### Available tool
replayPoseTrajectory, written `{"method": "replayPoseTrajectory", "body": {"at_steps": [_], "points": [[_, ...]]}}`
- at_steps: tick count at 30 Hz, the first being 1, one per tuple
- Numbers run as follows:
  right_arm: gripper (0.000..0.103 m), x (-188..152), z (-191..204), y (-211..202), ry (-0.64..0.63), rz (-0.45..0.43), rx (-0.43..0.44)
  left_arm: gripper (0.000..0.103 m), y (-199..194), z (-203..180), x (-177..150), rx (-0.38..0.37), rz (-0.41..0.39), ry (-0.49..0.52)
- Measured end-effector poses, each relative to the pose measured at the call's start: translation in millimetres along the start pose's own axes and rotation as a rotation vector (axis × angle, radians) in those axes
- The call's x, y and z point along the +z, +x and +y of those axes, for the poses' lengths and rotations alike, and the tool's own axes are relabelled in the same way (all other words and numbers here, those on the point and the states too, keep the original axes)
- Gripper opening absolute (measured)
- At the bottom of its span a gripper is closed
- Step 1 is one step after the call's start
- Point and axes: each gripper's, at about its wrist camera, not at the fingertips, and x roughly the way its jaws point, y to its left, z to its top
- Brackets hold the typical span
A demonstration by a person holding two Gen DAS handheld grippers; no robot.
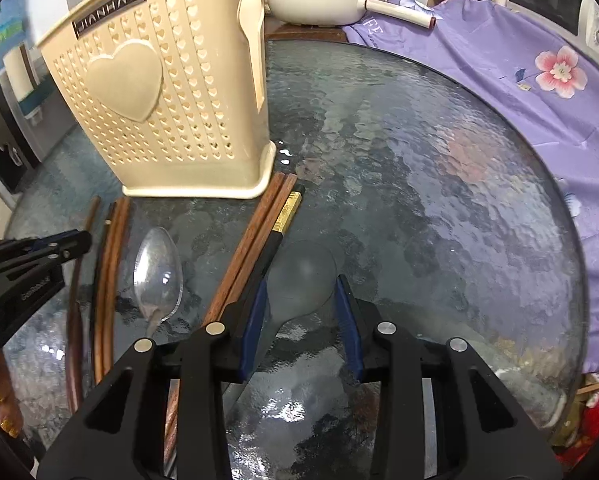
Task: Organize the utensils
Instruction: 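Grasp a single wooden chopstick with the left tool while the right tool approaches a metal spoon, then grasp the metal spoon handle with the right tool and lift it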
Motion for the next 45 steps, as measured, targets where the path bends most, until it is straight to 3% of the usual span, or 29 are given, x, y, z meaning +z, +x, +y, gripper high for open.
{"method": "replayPoseTrajectory", "body": {"at_steps": [13,18,21,23,33,34,35,36,37,38,42,45], "points": [[0.036,4.8,-14.7,-39.6,-0.011,-0.146,0.141,0.006,-45.9,22.7,5.6,-0.081,-0.117,-0.055],[0.036,5.2,-11.9,-54.6,-0.049,-0.193,0.141,0.006,-52.3,29.0,7.7,-0.081,-0.133,-0.053],[0.036,2.5,-10.1,-64.3,-0.055,-0.218,0.148,0.006,-55.3,35.9,8.0,-0.118,-0.128,-0.072],[0.024,1.0,-9.8,-69.9,-0.065,-0.228,0.157,0.006,-61.9,38.1,6.6,-0.125,-0.14,-0.077],[0.018,-0.3,-14.5,-79.5,-0.09,-0.241,0.149,0.006,-86.7,38.5,1.9,-0.119,-0.207,-0.058],[0.02,0.2,-16.8,-77.4,-0.079,-0.239,0.139,0.006,-86.5,39.2,2.2,-0.125,-0.205,-0.064],[0.037,0.9,-19.2,-74.2,-0.068,-0.227,0.125,0.006,-86.2,39.7,2.5,-0.128,-0.204,-0.068],[0.062,2.1,-21.6,-70.4,-0.055,-0.212,0.115,0.006,-86.3,40.1,2.7,-0.13,-0.205,-0.071],[0.071,1.9,-23.7,-67.6,-0.04,-0.207,0.11,0.006,-86.6,40.1,2.7,-0.131,-0.206,-0.07],[0.073,1.9,-25.7,-65.2,-0.025,-0.205,0.103,0.006,-86.9,40.1,2.8,-0.132,-0.206,-0.07],[0.06,2.0,-24.4,-46.4,-0.02,-0.132,0.057,0.006,-87.6,39.9,1.7,-0.135,-0.207,-0.068],[0.057,-0.5,-21.9,-29.0,-0.022,-0.067,0.037,0.006,-88.0,38.6,1.9,-0.136,-0.208,-0.069]]}}
